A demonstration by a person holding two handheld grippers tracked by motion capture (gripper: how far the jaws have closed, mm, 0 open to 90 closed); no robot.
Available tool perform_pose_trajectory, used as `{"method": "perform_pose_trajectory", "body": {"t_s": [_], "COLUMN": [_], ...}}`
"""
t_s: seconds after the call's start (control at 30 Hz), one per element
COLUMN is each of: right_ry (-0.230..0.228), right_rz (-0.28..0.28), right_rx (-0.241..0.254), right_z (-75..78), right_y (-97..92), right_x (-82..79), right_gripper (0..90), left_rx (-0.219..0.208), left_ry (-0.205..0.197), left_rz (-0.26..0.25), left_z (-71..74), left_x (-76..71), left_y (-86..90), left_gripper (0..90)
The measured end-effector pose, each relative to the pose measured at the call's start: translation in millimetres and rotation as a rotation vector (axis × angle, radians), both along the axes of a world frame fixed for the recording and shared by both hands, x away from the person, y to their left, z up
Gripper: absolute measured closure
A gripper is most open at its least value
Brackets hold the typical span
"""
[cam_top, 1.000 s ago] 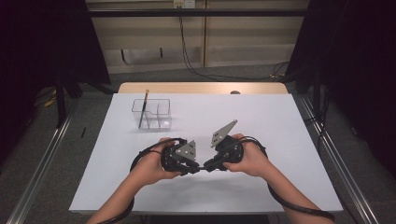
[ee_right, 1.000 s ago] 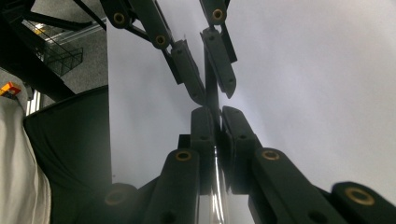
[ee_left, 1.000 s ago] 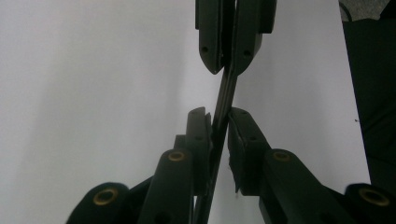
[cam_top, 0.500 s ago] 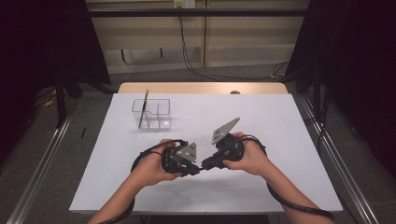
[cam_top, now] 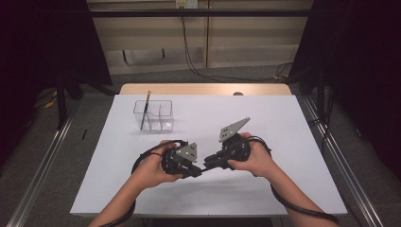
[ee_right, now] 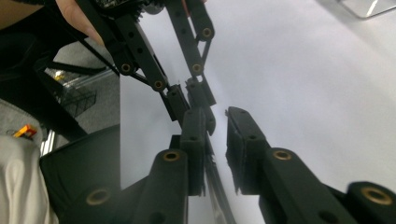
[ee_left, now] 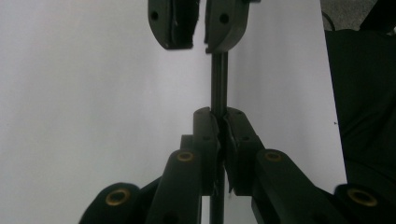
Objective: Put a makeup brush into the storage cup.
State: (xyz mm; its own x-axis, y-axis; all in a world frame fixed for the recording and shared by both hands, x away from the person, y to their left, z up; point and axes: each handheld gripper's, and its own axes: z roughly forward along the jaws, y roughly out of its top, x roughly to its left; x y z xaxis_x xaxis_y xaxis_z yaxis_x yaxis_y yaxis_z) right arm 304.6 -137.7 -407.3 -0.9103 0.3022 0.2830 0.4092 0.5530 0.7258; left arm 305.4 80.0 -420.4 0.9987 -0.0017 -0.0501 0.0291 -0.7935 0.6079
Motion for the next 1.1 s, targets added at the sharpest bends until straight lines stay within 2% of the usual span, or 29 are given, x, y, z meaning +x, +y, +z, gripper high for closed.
{"method": "perform_pose_trajectory", "body": {"t_s": [0.17, 0.3, 0.37, 0.6, 0.73, 1.03, 1.1], "right_ry": [-0.012, -0.016, -0.026, -0.055, -0.077, -0.121, -0.132], "right_rz": [-0.032, -0.054, -0.064, -0.084, -0.100, -0.130, -0.138], "right_rx": [0.036, 0.076, 0.088, 0.134, 0.161, 0.170, 0.170], "right_z": [-1.4, -2.6, -3.0, -5.1, -6.5, -11.8, -13.0], "right_y": [-6.4, -11.2, -13.5, -20.5, -24.9, -34.0, -35.4], "right_x": [0.1, 0.7, 0.5, 0.2, -1.1, -4.2, -5.1], "right_gripper": [66.3, 58.6, 53.6, 36.0, 29.3, 19.7, 16.8], "left_rx": [-0.012, -0.003, -0.014, -0.010, -0.014, -0.038, -0.059], "left_ry": [0.007, 0.010, 0.018, 0.026, 0.028, 0.034, 0.044], "left_rz": [0.020, 0.031, 0.037, 0.051, 0.065, 0.090, 0.103], "left_z": [0.8, 1.4, 1.3, 1.1, 2.0, 3.8, 3.8], "left_x": [1.6, 2.5, 3.1, 5.1, 6.4, 9.2, 9.8], "left_y": [3.0, 4.0, 4.7, 7.5, 8.8, 12.8, 13.7], "left_gripper": [84.1, 84.1, 84.1, 84.1, 84.1, 84.1, 84.1]}}
